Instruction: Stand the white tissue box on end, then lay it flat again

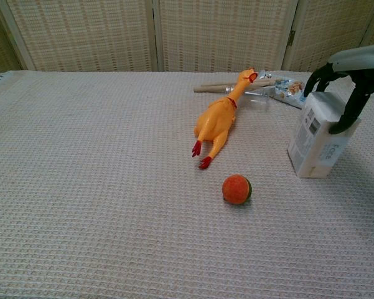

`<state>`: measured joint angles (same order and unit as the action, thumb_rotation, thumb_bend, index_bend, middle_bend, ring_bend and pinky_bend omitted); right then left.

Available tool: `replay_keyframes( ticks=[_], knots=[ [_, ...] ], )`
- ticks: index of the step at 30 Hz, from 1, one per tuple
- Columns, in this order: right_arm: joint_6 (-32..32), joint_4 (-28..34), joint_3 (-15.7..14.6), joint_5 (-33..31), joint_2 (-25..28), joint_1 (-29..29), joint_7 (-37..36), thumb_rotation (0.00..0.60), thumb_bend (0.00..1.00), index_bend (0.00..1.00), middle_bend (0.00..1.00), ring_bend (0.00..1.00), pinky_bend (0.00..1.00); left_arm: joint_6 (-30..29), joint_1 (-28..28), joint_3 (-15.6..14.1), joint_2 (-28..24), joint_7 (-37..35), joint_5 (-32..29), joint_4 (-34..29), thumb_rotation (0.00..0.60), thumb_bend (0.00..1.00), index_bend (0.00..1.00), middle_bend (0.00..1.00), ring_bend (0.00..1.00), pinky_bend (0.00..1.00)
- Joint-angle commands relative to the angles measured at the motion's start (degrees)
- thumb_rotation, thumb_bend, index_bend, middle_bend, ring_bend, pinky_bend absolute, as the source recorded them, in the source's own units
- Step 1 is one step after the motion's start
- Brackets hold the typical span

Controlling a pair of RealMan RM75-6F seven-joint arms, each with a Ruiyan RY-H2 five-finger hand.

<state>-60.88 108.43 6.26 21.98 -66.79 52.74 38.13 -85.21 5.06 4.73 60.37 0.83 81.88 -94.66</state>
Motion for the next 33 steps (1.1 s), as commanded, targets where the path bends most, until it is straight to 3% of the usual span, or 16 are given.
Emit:
replay_keyframes(
  ticks=[1,6,9,12,14,18,22,23,28,33],
  knots=[
    [-0.87,-0.18,0.06,1.0,-0.31,-0.33,-0.43,0.6,0.18,0.34,0.33,0.09,0.0,-0.12,-0.01,0.0,-0.02,-0.08,0.15,-0.03,0.6,0.62,0.3,0.0,0.0,0.1],
    [-1.91,-0.86,0.47,4.45,-0.65,-1.64,-2.69,0.6,0.29,0.41,0.41,0.16,0.0,-0.31,-0.11,0.01,-0.07,-0.21,0.2,-0.08,0.6,0.62,0.3,0.0,0.0,0.1],
    [0.17,-1.72,1.91,10.98,-0.31,-4.63,-10.9,0.6,0.29,0.43,0.41,0.16,0.0,-0.51,-0.22,-0.05,-0.12,-0.32,0.34,-0.1,0.6,0.62,0.3,0.0,0.0,0.1],
    [6.68,-4.57,5.53,22.24,0.35,-10.86,-31.7,0.6,0.32,0.43,0.41,0.16,0.0,-0.28,-0.19,-0.05,-0.26,-0.51,0.19,-0.27,0.6,0.62,0.3,0.0,0.0,0.1],
    [9.21,-9.61,6.87,31.42,-0.67,-14.93,-45.41,0.6,0.37,0.43,0.41,0.15,0.0,0.05,-0.15,-0.09,-0.44,-0.92,0.02,-0.39,0.6,0.62,0.3,0.0,0.0,0.1],
    [6.71,-21.3,7.33,46.63,-6.41,-20.47,-70.08,0.6,0.42,0.43,0.41,0.14,0.0,-0.38,-0.24,-0.11,-0.52,-0.87,0.47,-0.52,0.6,0.62,0.3,0.0,0.0,0.1],
    [2.45,-34.83,4.61,60.4,-11.5,-23.11,-99.15,0.6,0.46,0.43,0.41,0.14,0.0,-0.51,-0.32,-0.14,-0.54,-0.82,0.53,-0.6,0.6,0.62,0.3,0.0,0.0,0.1],
    [1.26,-38.35,3.92,62.17,-13.02,-23.23,-103.24,0.6,0.47,0.43,0.41,0.14,0.0,-0.49,-0.31,-0.12,-0.54,-0.8,0.48,-0.59,0.6,0.62,0.3,0.0,0.0,0.1],
    [-0.52,-54.98,-0.8,68.37,-20.13,-22.32,-118.45,0.6,0.48,0.43,0.41,0.14,0.0,-0.27,-0.23,-0.08,-0.32,-0.23,0.17,-0.4,0.6,0.62,0.3,0.0,0.0,0.1],
    [-1.04,-65.58,-3.19,70.17,-25.25,-21.5,-126.07,0.6,0.48,0.43,0.41,0.14,0.0,0.17,-0.09,0.14,-0.12,0.18,-0.65,-0.11,0.6,0.62,0.3,0.0,0.0,0.1]
  ],
)
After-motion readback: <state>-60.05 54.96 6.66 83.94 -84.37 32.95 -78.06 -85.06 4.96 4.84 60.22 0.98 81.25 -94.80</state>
